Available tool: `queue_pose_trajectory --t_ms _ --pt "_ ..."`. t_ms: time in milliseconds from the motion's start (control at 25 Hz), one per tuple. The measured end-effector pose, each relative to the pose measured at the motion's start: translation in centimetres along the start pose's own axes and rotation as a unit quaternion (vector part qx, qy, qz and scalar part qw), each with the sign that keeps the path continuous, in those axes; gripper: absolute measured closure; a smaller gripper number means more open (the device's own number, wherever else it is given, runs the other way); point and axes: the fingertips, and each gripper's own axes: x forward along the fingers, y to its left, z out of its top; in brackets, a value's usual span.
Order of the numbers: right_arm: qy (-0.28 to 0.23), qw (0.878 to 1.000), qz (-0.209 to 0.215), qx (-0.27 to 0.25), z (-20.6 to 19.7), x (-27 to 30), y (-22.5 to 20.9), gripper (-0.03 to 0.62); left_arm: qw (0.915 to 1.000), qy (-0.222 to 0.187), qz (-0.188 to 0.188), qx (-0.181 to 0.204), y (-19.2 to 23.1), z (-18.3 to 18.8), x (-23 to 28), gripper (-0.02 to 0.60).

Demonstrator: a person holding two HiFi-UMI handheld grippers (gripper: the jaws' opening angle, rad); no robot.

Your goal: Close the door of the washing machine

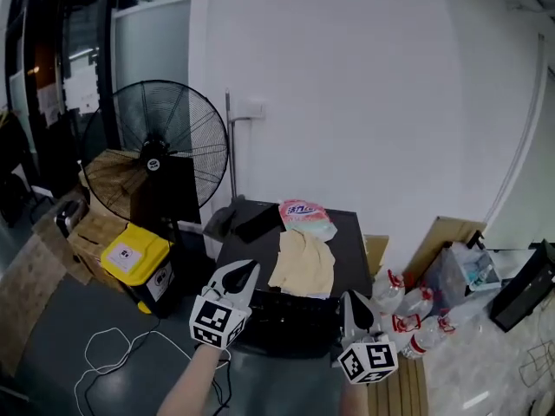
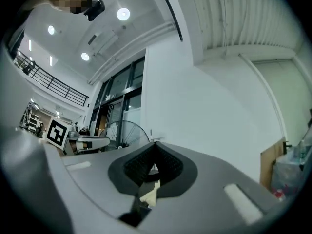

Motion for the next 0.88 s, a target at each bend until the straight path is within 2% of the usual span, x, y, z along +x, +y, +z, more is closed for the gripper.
queue_pose_trajectory --t_ms 80,200,480,680,880 --pt "-0.020 1.000 0.001 -0.007 2.2 -0.3 0.3 0.582 0.9999 -0.011 0.002 0.011 -0.7 2.4 -0.4 0.581" --pt "-0.037 0.999 0.002 -0.016 4.1 -0.9 0.8 0.582 0.9997 -0.018 0.003 0.014 -1.7 3.7 -1.3 0.581" --pt "-0.024 1.000 -0.004 -0.015 3.5 -1.7 0.7 0.582 0.9998 -0.012 0.012 -0.003 -2.2 2.8 -2.6 0.581" --pt "-0.010 0.999 -0.014 -0.038 3.0 -1.8 0.4 0.583 0.9996 0.002 0.027 -0.005 -1.7 1.7 -2.9 0.581" --pt "-0.006 1.000 -0.007 -0.030 2.9 -1.5 0.4 0.583 0.9997 0.005 0.026 -0.003 -1.7 1.7 -3.0 0.581"
